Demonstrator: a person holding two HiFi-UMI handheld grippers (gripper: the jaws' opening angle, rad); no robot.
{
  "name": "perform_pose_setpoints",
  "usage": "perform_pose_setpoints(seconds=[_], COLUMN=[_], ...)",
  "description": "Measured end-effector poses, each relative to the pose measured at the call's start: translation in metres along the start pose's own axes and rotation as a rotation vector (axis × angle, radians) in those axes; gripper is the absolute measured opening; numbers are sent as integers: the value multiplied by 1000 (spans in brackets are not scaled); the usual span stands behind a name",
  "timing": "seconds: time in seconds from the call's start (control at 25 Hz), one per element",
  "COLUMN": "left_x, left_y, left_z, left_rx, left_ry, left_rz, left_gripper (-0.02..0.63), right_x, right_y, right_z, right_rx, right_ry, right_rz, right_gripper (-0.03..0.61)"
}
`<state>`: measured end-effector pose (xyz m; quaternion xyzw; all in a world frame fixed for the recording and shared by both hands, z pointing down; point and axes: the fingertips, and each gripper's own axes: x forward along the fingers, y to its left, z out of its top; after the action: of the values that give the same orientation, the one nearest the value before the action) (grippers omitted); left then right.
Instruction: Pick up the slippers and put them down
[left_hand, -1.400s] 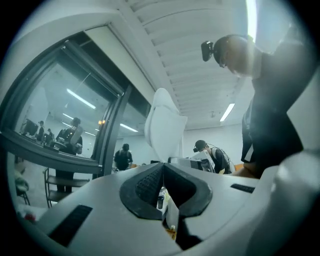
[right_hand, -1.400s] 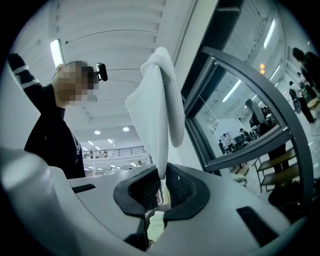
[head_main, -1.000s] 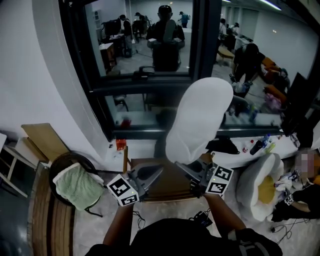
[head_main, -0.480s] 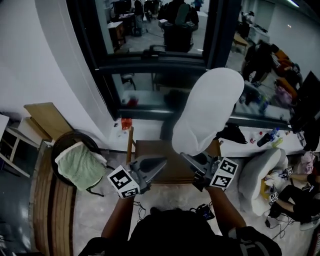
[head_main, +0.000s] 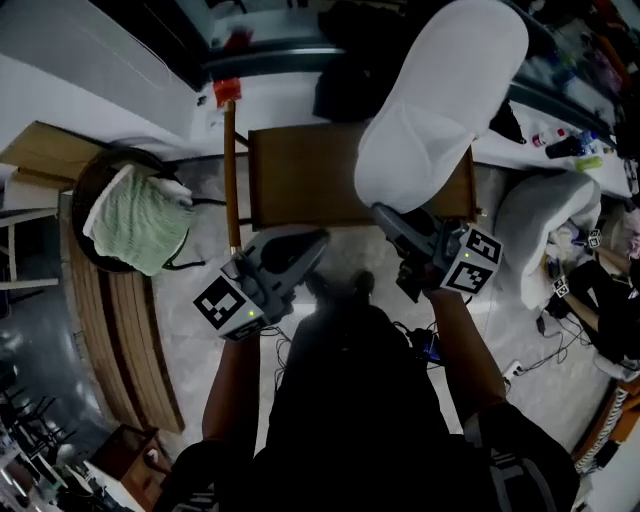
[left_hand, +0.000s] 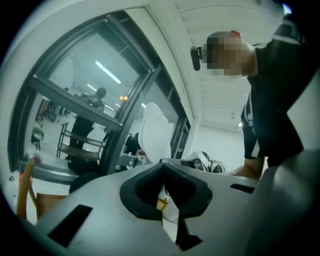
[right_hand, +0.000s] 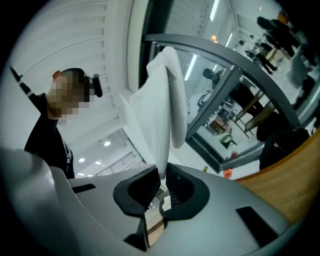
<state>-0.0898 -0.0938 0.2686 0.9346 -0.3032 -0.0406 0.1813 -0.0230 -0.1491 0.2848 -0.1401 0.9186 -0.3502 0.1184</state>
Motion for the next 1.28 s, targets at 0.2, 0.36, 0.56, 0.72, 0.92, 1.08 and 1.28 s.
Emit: perform_pose_setpoints(seconds=[0.2, 0.36, 0.56, 0.72, 0.92, 1.08, 1.28], left_x=[9, 22, 29, 36, 32, 26, 18], left_y=[32, 44, 43, 35, 37, 47, 54], left_z=[-79, -137, -208, -255, -289, -303, -310], left_rx=[-80, -155, -257, -314, -373, -386, -381], left_ry=[67, 87, 121, 147, 162, 164, 157], left_rz=[-15, -24, -50, -80, -56, -43, -24], left_gripper=[12, 12, 12, 12, 12, 12, 12], right_x=[-20, -47, -67, -78, -87, -88, -84], right_y=[-81, -133, -176, -198, -211, -220, -219], right_z=[-69, -124, -191, -226, -255, -268, -264], right_rx=[160, 299, 464, 522, 584, 626, 587], right_ry=[32, 45, 40, 47, 58, 56, 41], right_rz=[-110, -178, -230, -244, -253, -255, -240], right_gripper=[43, 43, 43, 43, 44, 44, 72])
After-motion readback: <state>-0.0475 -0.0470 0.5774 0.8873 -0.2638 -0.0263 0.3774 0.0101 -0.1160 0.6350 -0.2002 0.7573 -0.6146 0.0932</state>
